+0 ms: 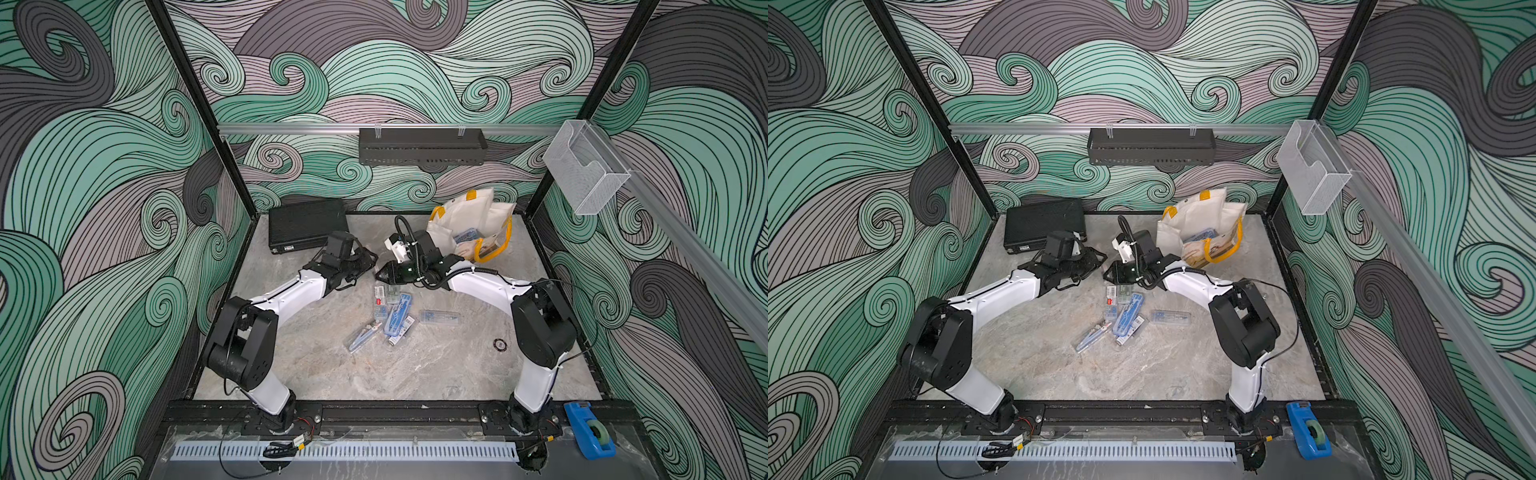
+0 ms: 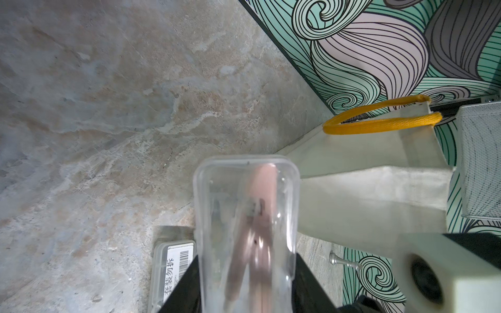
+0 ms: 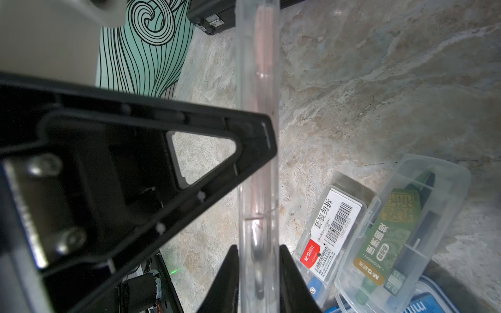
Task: Put the compass set into the canvas bag
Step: Pick up the compass set at the center of the board.
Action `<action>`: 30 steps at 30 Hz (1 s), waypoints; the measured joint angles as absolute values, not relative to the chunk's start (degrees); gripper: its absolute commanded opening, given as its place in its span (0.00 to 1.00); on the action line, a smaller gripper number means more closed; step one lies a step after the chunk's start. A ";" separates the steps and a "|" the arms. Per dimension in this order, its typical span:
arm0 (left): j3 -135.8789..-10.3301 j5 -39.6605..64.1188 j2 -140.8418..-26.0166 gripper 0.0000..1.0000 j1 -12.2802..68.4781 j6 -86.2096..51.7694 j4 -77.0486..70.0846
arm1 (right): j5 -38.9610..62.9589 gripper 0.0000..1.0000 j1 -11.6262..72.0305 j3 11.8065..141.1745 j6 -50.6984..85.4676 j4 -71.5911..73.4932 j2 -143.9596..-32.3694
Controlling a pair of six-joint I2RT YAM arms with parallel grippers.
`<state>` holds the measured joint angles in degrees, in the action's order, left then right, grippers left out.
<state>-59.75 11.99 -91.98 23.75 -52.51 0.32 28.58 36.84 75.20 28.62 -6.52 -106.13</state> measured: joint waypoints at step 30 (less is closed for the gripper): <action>-58.85 9.10 -84.12 0.99 23.59 -46.41 3.31 | 27.55 0.08 35.86 77.62 29.54 -8.05 -106.50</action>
<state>-58.85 9.10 -84.12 23.59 -46.41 3.31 27.55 35.86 77.62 29.54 -8.05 -106.50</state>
